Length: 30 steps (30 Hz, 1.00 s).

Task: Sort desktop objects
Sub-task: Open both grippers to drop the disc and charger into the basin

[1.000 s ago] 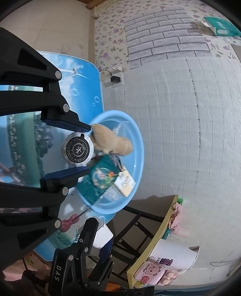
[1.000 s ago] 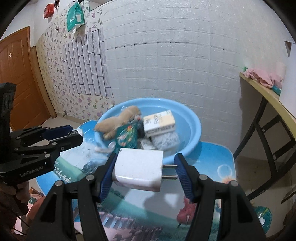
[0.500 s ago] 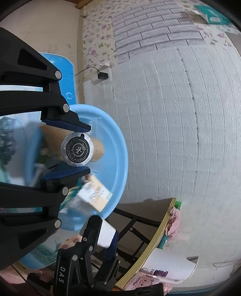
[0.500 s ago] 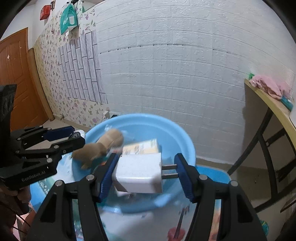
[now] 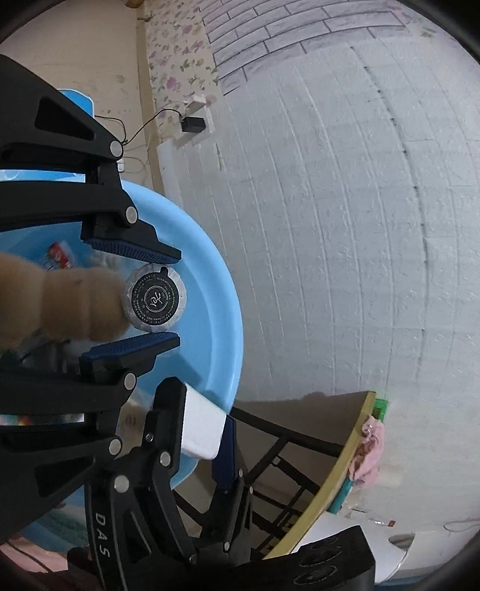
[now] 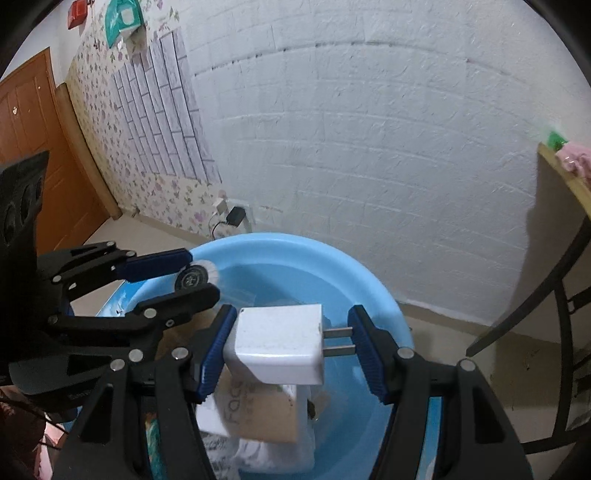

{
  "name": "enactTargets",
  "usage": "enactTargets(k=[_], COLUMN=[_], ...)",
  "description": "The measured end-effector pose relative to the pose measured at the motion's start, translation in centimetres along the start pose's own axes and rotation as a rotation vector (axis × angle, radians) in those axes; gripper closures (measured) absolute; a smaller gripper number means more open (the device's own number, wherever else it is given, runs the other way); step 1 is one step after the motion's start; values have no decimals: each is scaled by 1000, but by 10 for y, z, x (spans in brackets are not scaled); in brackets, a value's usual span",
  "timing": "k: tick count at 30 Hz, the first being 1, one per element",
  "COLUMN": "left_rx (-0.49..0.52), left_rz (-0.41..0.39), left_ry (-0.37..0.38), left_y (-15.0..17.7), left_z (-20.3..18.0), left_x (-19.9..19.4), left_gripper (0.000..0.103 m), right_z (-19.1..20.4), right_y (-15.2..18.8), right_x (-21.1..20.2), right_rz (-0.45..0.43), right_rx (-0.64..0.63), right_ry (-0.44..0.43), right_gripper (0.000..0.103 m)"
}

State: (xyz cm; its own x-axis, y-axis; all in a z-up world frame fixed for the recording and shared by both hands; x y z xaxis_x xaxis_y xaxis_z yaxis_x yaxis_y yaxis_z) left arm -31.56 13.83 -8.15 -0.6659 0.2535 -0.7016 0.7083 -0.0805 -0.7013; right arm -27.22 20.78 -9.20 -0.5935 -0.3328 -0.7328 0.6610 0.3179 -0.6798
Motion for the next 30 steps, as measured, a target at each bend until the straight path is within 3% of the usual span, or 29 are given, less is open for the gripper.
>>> enactTargets(k=[4,6,8,12,20,30], left_rx=[-3,-10,-19,-33,-3,-36], left_rz=[33,29,26,16,-13,-55], left_ry=[3,7,7,2,-56,-65], left_y=[7,7,8,7,17,20], left_z=[9,11,13,18,19,17], left_x=[13,15,16,12,-7,-32], left_gripper=[64,52,49,33,23,11], right_z=[-2,-2,-3,-4,-5,7], right_y=[4,7,8,9,17,28], right_x=[12,17,19,20,6,3], right_rz=[28,37,36,40,48,64], right_rx=[-10,-13,-7,11,21,14], right_ry=[-6,-17,-23,-48,-42,-37], right_gripper=[41,41,41,41,39,32])
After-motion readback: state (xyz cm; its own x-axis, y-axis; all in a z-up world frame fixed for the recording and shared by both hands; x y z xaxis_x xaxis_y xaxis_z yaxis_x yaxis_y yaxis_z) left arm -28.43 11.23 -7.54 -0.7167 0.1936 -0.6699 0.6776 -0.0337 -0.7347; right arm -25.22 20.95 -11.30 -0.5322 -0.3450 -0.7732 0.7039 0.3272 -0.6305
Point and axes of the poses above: each gripper's, at about its wrist camera, not at the fingertips, and x roughly the way its jaws point, z to its left, y to its underside, the point moved 10 cm from there along x, roughly the way its jaws point, and after that the axes turned 8 degrees about -x, right-handed, at the moved point
